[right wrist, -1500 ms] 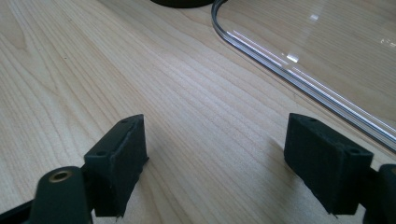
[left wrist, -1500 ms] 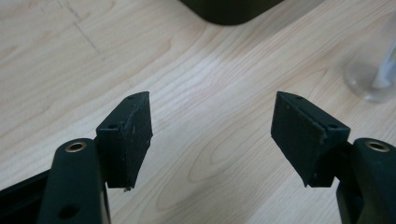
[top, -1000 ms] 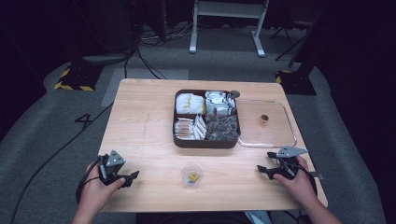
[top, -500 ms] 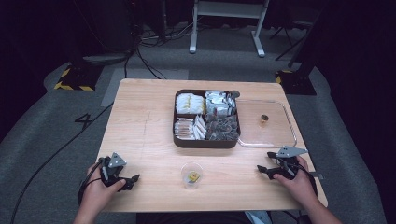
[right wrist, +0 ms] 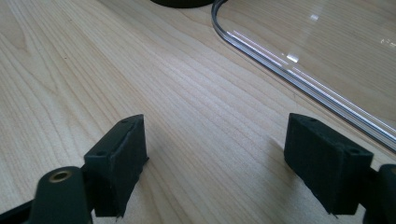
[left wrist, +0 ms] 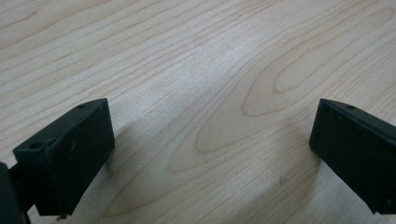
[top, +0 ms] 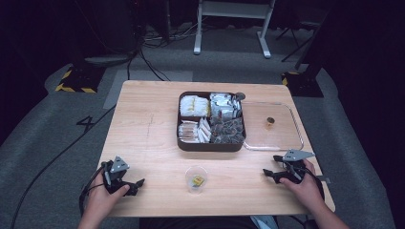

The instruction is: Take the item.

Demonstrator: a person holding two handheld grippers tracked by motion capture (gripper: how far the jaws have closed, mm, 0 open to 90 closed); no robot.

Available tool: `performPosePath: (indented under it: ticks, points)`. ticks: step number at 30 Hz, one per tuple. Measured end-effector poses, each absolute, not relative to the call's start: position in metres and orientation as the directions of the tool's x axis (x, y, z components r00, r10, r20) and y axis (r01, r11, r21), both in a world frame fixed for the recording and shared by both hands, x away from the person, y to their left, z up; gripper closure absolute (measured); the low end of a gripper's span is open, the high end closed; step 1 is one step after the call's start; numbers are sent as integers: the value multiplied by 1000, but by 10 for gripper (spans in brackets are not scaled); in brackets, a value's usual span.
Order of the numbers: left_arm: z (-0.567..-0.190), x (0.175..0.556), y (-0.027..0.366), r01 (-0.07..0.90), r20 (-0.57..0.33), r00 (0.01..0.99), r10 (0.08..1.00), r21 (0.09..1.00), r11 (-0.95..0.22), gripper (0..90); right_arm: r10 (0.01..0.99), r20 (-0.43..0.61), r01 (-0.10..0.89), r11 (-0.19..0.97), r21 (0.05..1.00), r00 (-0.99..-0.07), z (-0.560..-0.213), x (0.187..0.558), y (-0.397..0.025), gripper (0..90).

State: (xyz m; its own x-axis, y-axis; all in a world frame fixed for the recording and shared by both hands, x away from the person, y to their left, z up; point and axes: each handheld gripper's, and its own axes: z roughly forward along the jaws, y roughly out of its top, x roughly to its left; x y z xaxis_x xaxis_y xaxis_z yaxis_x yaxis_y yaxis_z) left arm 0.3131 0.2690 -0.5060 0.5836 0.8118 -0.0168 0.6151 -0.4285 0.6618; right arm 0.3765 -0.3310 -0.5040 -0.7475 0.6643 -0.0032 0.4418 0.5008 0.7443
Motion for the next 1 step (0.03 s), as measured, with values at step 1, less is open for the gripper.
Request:
performPosePath:
  ticks: [1]
  points:
    - [-506, 313, 269, 614, -16, 584, 812, 662, -429, 4, 664, -3, 442, 501, 744, -747, -504, 376, -331, 212]
